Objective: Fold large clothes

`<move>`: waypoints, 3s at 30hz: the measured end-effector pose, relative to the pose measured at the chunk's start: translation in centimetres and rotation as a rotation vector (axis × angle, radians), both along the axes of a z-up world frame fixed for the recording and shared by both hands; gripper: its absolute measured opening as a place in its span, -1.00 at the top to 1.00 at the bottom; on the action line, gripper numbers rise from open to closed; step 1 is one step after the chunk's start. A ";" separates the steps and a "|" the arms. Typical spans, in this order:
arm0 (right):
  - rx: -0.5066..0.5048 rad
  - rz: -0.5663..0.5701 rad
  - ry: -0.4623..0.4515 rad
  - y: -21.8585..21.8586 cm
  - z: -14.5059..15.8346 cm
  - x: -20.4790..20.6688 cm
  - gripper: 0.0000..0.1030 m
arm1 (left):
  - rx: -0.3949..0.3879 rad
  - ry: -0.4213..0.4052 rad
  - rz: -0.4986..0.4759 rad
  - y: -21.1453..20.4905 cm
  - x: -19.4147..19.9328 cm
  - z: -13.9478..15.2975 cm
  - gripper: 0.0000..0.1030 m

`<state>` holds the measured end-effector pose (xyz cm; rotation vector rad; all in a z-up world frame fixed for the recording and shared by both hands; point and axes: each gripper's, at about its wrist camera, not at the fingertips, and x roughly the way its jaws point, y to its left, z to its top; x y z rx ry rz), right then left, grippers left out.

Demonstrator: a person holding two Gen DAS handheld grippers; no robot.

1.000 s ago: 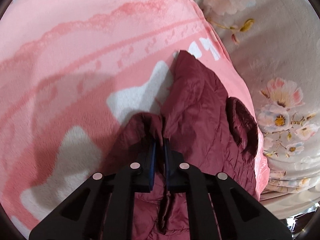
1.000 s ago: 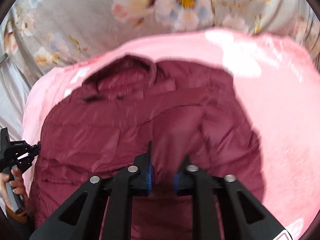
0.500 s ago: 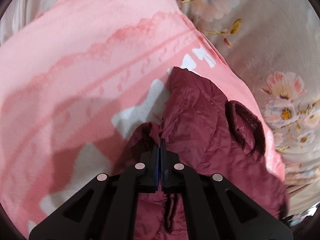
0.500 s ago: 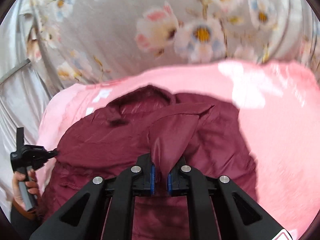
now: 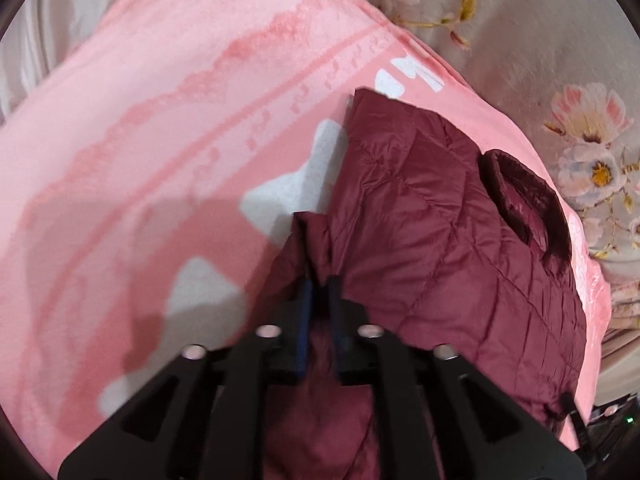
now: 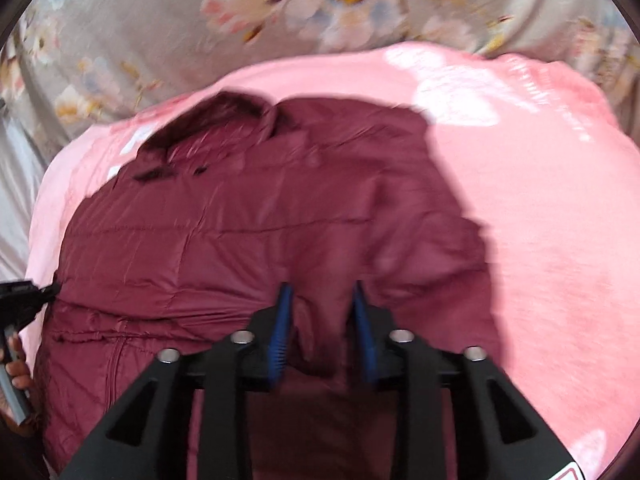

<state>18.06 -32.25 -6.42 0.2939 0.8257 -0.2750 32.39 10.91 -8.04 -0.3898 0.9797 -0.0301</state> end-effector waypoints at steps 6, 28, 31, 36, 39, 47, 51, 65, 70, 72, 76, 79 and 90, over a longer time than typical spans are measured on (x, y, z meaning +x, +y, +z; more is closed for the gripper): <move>-0.048 0.028 -0.090 1.2 4.1 0.3 0.34 | 0.148 -0.124 -0.081 -3.5 -1.2 4.7 0.31; -0.237 0.127 0.074 7.3 -4.1 5.8 0.71 | 0.476 -0.186 -0.256 -16.6 -1.3 -1.8 0.25; -0.245 0.124 0.075 7.4 -4.2 5.9 0.71 | 0.467 -0.194 -0.252 -16.3 -1.5 -1.8 0.24; -0.240 0.124 0.074 7.3 -4.2 6.0 0.71 | 0.470 -0.197 -0.246 -16.1 -1.5 -1.8 0.19; -0.243 0.124 0.074 7.3 -4.2 6.0 0.70 | 0.471 -0.198 -0.241 -16.1 -1.6 -1.8 0.17; -0.237 0.123 0.072 7.3 -4.3 6.1 0.70 | 0.484 -0.199 -0.233 -16.2 -1.6 -1.8 0.11; -0.226 0.117 0.067 7.2 -4.3 6.1 0.70 | 0.483 -0.200 -0.232 -16.1 -1.6 -1.9 0.08; 0.228 0.142 -0.057 -0.1 1.0 11.1 0.14 | -0.006 -0.119 -0.269 -11.5 4.9 4.7 -0.21; 0.320 0.098 -0.019 -2.8 -0.6 17.2 -0.03 | -0.074 -0.049 -0.301 -14.7 10.6 4.3 -0.21; 0.393 0.080 0.023 -3.6 -2.5 19.3 -0.03 | -0.150 0.035 -0.338 -16.1 13.0 2.3 -0.20; 0.421 0.148 0.075 -2.8 -3.7 22.1 0.15 | -0.224 0.109 -0.393 -18.1 14.9 -0.2 0.55; 0.578 0.309 -0.073 -1.7 -0.9 22.3 0.81 | -0.246 0.053 -0.424 -18.3 14.6 0.6 0.74; 0.208 0.189 0.046 -0.9 -4.5 19.8 0.94 | -0.093 -0.009 -0.440 -17.2 13.0 -0.8 0.81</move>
